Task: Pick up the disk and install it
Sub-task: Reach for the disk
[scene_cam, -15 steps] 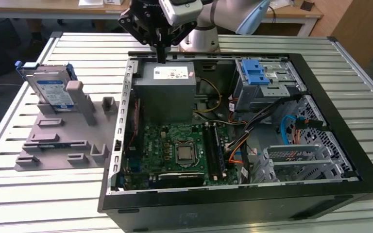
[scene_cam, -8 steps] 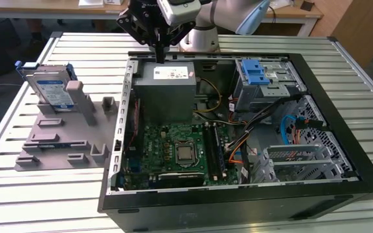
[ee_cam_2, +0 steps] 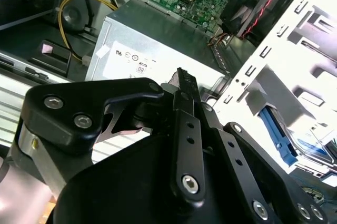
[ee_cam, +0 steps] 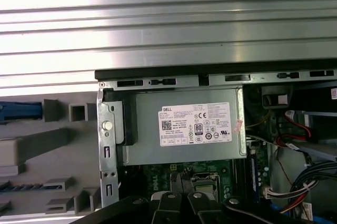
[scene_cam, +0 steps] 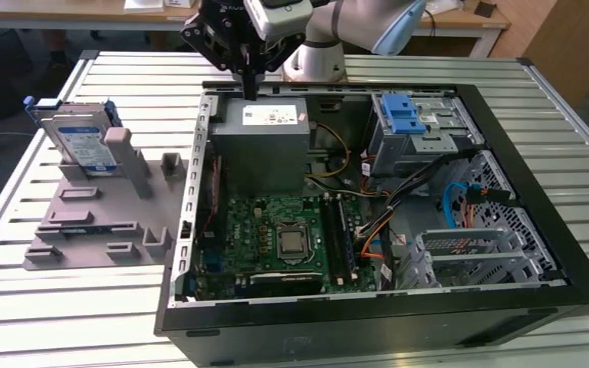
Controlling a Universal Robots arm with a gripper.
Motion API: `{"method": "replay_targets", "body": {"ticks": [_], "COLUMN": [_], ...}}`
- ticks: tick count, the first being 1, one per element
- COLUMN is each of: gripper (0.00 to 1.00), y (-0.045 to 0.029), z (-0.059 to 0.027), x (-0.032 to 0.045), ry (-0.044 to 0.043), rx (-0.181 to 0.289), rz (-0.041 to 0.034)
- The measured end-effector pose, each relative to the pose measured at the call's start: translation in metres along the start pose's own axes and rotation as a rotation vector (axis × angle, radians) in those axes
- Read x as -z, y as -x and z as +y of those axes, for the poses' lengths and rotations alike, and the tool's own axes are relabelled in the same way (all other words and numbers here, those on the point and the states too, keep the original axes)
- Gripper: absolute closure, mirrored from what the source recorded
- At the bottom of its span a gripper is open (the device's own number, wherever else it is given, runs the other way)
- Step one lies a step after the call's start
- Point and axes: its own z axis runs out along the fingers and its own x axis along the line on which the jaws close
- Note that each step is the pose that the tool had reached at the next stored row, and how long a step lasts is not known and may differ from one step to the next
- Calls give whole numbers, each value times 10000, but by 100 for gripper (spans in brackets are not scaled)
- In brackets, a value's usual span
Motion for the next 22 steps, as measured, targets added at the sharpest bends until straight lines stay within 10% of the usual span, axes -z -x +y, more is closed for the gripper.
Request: {"method": "replay_targets", "body": {"ticks": [22], "gripper": [89], "y": [-129], "z": [-10], "x": [3], "ry": [0], "rx": [0], "rz": [0]}}
